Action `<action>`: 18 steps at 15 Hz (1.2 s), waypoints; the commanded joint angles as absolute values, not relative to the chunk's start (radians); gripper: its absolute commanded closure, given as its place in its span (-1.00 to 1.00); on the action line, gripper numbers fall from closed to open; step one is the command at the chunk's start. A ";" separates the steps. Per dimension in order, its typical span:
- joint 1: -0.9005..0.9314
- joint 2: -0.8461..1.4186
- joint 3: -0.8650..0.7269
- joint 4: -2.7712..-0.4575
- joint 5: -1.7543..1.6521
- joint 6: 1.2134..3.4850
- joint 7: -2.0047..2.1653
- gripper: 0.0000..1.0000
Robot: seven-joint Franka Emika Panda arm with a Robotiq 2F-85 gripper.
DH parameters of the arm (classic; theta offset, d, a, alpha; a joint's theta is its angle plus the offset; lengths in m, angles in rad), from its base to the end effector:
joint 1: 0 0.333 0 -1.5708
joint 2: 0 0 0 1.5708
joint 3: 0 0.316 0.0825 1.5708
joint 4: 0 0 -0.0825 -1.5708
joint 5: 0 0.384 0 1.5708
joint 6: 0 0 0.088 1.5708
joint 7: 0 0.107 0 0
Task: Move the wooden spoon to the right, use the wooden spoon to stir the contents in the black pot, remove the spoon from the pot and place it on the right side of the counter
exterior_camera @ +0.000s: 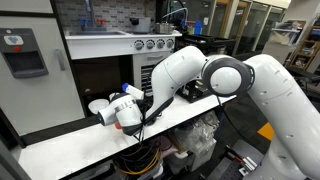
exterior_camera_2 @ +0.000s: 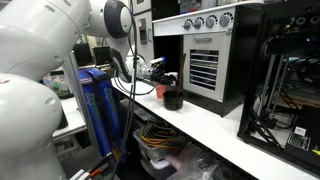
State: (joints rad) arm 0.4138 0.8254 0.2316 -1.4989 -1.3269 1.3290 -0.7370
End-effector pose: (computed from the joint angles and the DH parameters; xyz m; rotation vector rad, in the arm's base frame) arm 0.6009 0.2657 0.2110 1.1536 1.4415 -0.9656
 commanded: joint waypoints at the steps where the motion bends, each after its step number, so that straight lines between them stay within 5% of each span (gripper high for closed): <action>1: 0.412 0.835 0.256 -1.472 -1.311 1.352 -0.799 0.93; 18: 0.448 0.858 0.246 -1.446 -1.344 1.353 -0.667 0.93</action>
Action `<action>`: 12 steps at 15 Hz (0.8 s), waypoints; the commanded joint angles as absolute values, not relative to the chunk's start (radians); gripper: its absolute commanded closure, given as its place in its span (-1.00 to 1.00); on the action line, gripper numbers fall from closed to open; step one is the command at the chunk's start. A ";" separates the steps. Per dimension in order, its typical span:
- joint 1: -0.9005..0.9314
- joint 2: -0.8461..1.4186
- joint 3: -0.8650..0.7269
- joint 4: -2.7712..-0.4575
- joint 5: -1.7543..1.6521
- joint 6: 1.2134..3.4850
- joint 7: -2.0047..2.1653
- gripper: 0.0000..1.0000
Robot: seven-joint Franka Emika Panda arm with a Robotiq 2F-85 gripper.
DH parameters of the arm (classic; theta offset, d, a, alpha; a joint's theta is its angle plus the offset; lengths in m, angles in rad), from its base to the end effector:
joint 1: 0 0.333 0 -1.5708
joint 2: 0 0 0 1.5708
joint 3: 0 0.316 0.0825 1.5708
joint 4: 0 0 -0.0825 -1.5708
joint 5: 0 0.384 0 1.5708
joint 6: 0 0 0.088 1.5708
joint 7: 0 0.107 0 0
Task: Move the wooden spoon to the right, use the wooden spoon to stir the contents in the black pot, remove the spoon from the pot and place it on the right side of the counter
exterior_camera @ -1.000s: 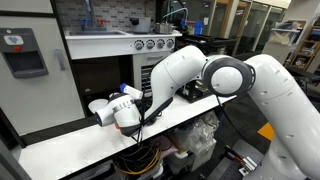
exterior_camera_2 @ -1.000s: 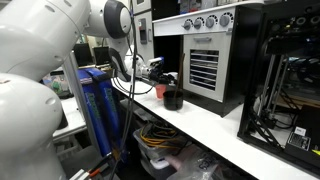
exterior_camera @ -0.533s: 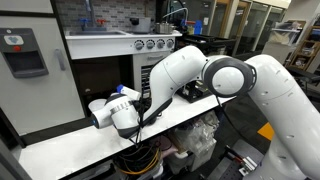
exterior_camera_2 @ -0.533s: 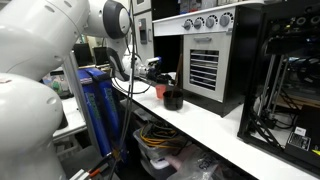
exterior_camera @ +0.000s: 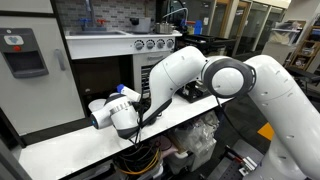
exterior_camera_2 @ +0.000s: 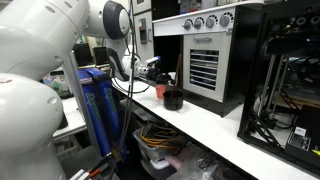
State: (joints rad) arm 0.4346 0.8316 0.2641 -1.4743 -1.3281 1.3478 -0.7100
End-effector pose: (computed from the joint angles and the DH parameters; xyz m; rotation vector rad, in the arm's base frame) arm 0.5941 0.2980 0.2150 1.1631 1.4712 -0.8794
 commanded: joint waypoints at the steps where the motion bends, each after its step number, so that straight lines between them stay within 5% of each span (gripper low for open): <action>1: 0.449 0.859 0.245 -1.448 -1.349 1.353 -0.655 0.93; 12: 0.476 0.867 0.216 -1.466 -1.436 1.301 -0.691 0.93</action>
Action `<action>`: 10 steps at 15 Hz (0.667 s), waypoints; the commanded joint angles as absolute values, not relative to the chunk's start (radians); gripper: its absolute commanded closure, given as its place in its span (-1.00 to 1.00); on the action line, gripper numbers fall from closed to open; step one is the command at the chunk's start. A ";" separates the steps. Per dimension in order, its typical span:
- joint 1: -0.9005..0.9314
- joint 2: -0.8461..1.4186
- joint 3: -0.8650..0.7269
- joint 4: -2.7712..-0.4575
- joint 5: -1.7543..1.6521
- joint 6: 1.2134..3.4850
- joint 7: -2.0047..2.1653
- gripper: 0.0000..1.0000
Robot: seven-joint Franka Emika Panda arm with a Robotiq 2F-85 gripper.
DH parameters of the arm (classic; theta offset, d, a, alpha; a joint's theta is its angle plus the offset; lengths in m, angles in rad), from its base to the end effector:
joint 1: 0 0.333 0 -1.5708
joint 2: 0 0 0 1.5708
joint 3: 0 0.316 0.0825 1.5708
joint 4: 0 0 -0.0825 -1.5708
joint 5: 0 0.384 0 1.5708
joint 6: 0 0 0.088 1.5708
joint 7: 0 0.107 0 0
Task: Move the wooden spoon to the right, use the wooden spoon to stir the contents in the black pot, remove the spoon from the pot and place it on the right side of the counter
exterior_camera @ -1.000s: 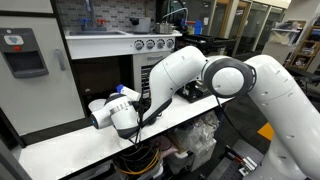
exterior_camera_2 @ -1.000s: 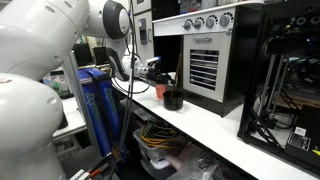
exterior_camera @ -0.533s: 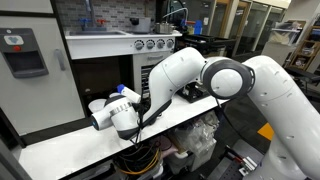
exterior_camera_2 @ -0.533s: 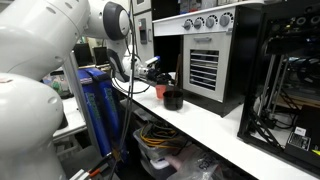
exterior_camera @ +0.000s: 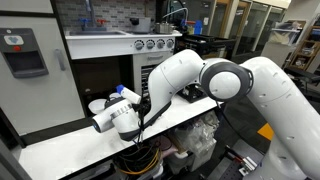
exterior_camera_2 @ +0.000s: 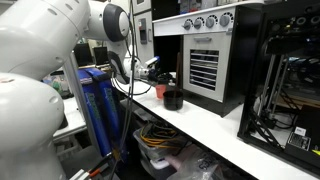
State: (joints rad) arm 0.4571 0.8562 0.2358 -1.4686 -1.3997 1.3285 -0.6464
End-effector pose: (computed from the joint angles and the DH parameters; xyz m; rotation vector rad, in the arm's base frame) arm 0.5985 0.2957 0.2077 1.1231 1.3736 -0.8371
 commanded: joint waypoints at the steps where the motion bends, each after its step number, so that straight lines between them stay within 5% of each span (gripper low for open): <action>1: 0.477 0.867 0.217 -1.468 -1.443 1.297 -0.708 0.93; 10: 0.456 0.874 0.253 -1.449 -1.392 1.328 -0.882 0.93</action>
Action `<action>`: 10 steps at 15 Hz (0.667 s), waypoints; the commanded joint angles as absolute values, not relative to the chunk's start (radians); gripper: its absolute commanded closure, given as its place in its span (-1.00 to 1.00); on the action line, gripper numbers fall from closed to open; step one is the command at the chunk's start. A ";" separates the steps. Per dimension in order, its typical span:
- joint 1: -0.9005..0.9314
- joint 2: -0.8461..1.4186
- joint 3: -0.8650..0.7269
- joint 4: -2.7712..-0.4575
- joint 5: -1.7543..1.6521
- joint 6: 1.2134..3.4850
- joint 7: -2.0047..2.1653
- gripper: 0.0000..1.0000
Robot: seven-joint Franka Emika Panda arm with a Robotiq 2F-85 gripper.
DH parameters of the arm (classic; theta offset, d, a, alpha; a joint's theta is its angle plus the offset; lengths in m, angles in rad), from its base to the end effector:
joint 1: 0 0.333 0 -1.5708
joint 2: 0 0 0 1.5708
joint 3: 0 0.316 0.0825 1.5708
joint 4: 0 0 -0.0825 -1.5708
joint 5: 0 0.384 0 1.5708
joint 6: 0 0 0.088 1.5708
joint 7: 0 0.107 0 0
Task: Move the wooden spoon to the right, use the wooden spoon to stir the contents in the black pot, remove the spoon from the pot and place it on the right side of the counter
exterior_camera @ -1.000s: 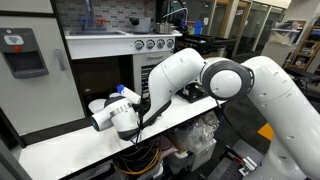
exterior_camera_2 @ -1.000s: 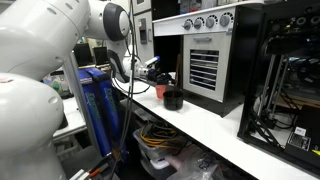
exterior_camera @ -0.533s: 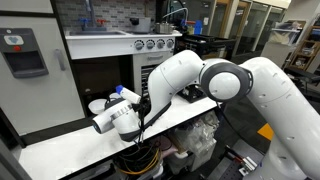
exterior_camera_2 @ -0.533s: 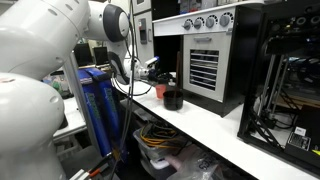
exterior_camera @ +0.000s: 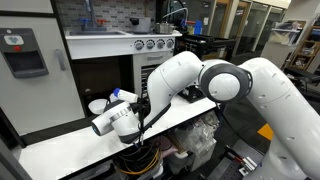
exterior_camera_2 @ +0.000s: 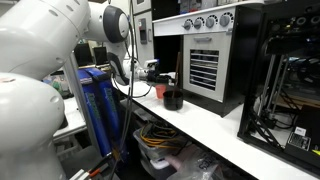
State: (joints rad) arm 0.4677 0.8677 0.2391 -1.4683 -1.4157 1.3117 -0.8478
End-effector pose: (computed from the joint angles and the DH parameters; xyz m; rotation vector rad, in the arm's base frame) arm 0.5941 0.3014 0.2026 0.9690 1.4940 -0.9879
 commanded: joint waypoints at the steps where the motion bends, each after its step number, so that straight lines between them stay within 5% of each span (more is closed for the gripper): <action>1: 0.457 0.875 0.253 -1.448 -1.390 1.328 -0.877 0.93; 10: 0.469 0.881 0.238 -1.447 -1.415 1.316 -0.741 0.93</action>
State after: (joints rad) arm 0.4677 0.8684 0.2434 -1.4646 -1.4148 1.3118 -0.7869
